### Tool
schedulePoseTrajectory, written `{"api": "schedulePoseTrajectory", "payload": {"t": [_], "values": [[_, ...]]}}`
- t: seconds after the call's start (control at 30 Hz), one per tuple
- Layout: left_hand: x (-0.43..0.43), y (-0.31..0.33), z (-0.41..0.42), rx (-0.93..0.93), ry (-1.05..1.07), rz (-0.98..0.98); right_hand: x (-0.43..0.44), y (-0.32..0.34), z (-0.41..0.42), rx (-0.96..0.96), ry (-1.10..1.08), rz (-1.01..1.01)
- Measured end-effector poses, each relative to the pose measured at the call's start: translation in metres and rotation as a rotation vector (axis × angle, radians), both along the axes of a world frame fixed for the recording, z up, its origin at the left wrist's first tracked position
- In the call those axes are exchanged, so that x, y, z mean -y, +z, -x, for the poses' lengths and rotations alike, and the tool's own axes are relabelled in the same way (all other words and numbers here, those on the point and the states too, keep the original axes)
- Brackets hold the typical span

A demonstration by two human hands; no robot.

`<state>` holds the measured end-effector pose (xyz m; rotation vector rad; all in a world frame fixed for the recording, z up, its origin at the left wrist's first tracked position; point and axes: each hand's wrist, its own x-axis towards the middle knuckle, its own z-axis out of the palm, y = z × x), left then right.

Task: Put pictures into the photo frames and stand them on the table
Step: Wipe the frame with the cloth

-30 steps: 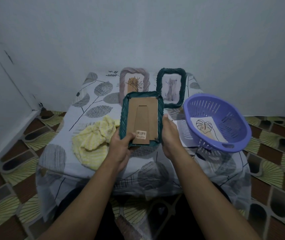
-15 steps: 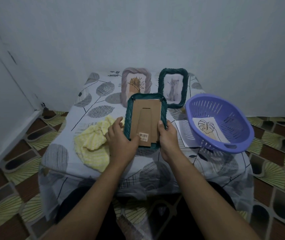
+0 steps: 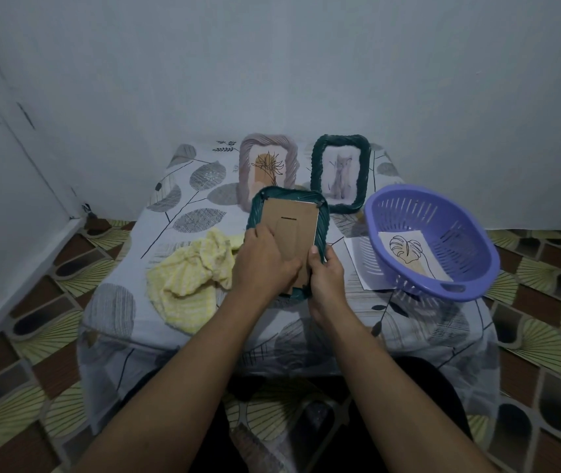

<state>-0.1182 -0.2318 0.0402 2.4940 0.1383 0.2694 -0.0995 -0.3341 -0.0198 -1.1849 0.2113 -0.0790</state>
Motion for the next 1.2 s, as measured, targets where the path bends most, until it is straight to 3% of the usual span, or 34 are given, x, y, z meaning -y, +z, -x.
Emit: {"api": "schedulePoseTrajectory", "payload": {"t": [0.57,0.7,0.83,0.93,1.07,1.2], "values": [[-0.013,0.061,-0.024,-0.277,-0.107,-0.319,-0.001,-0.008,0.001,0.014,0.073,0.087],[-0.017,0.065,-0.025,-0.275,-0.072,-0.266,0.001,-0.002,0.005,-0.078,0.116,-0.182],[-0.026,0.074,-0.023,-0.221,-0.094,-0.142,0.014,-0.003,0.004,-0.196,0.225,-0.473],[-0.028,0.084,-0.017,-0.224,-0.123,-0.027,0.014,-0.004,0.005,-0.221,0.284,-0.505],[-0.027,0.089,-0.008,-0.288,-0.178,0.477,0.008,-0.005,0.010,-0.169,0.475,-0.574],[-0.030,0.082,-0.002,-0.236,-0.200,0.646,0.005,0.006,0.009,-0.117,0.602,-0.611]]}}
